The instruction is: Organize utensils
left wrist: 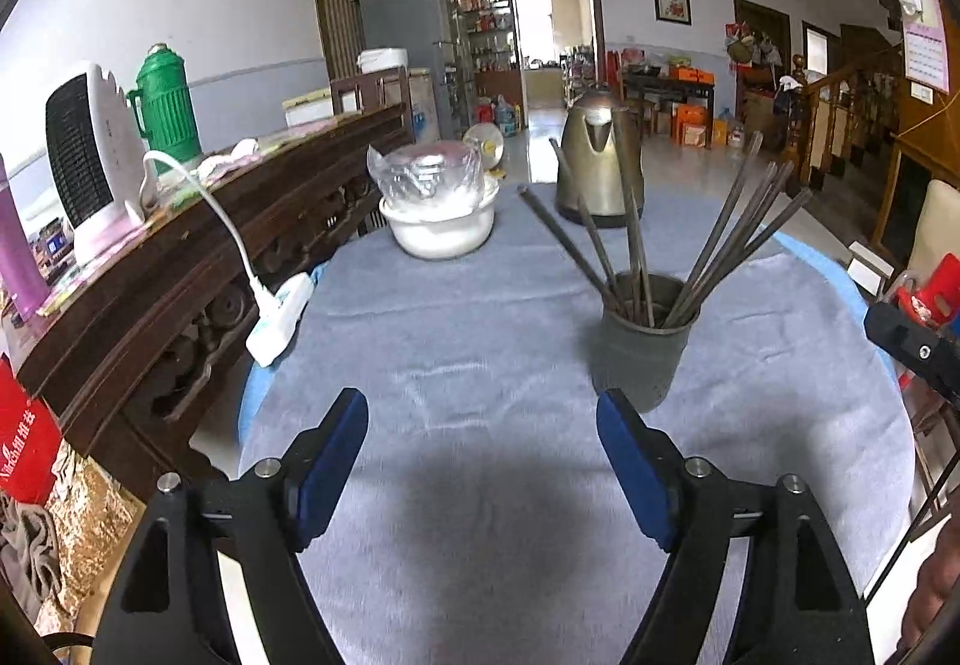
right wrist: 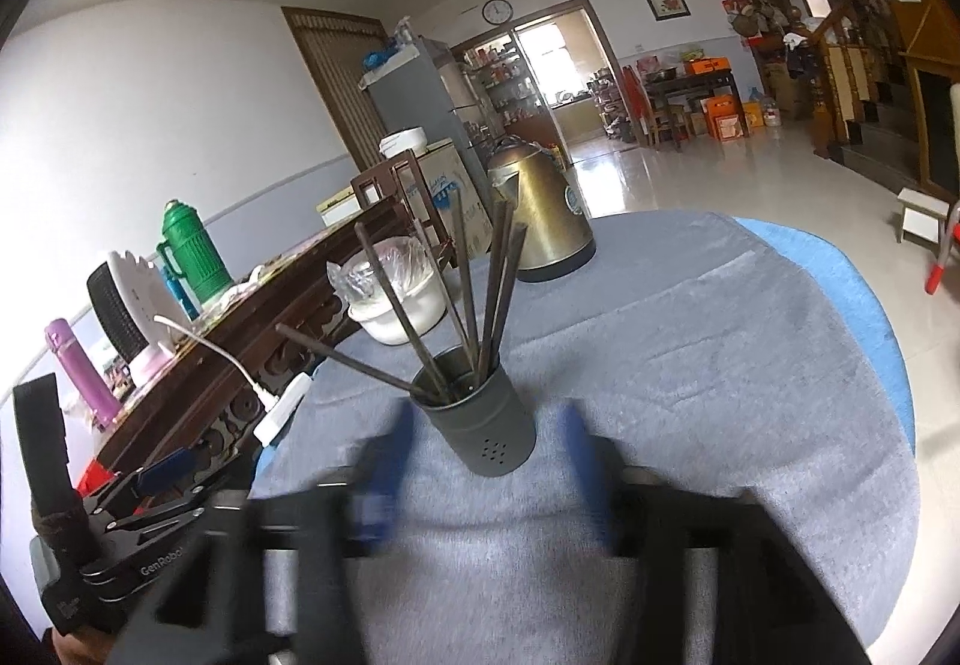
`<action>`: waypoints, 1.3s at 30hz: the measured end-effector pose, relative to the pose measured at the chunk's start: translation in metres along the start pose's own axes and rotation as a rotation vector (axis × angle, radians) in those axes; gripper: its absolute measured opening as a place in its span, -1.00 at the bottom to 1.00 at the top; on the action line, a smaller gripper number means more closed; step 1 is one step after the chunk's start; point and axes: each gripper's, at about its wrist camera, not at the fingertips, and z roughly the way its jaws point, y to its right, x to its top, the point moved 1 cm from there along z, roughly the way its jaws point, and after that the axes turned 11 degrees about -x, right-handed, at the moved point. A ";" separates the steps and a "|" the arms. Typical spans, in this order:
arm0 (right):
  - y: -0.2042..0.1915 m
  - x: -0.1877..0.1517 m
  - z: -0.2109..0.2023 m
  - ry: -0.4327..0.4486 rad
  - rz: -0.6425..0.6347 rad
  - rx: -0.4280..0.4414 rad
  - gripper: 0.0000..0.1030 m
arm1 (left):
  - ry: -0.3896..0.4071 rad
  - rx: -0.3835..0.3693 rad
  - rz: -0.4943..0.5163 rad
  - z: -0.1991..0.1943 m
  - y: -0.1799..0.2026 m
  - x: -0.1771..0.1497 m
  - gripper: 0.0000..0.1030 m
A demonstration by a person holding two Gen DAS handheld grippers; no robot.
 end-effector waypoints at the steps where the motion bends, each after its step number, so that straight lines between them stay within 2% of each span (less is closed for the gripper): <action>1: -0.002 -0.002 -0.002 0.010 -0.010 -0.003 0.26 | -0.010 0.003 -0.004 0.000 -0.001 -0.001 0.56; 8: -0.016 -0.010 -0.006 0.017 -0.116 -0.032 0.26 | -0.056 0.007 -0.033 0.000 -0.006 -0.007 0.64; 13: -0.019 -0.012 -0.008 -0.001 -0.154 -0.052 0.26 | -0.092 0.052 -0.065 0.001 -0.009 -0.005 0.64; 17: -0.023 -0.010 -0.015 -0.010 -0.195 -0.068 0.25 | -0.132 0.107 -0.042 0.001 -0.009 -0.006 0.64; 23: -0.028 -0.012 -0.019 -0.045 -0.204 -0.046 0.25 | -0.171 0.105 -0.025 0.002 -0.006 -0.010 0.64; 29: -0.029 -0.018 -0.011 -0.087 -0.193 -0.032 0.26 | -0.181 0.124 -0.019 0.003 -0.005 -0.011 0.64; 39: -0.032 -0.023 -0.006 -0.100 -0.205 -0.042 0.26 | -0.167 0.144 -0.022 0.004 -0.006 -0.010 0.64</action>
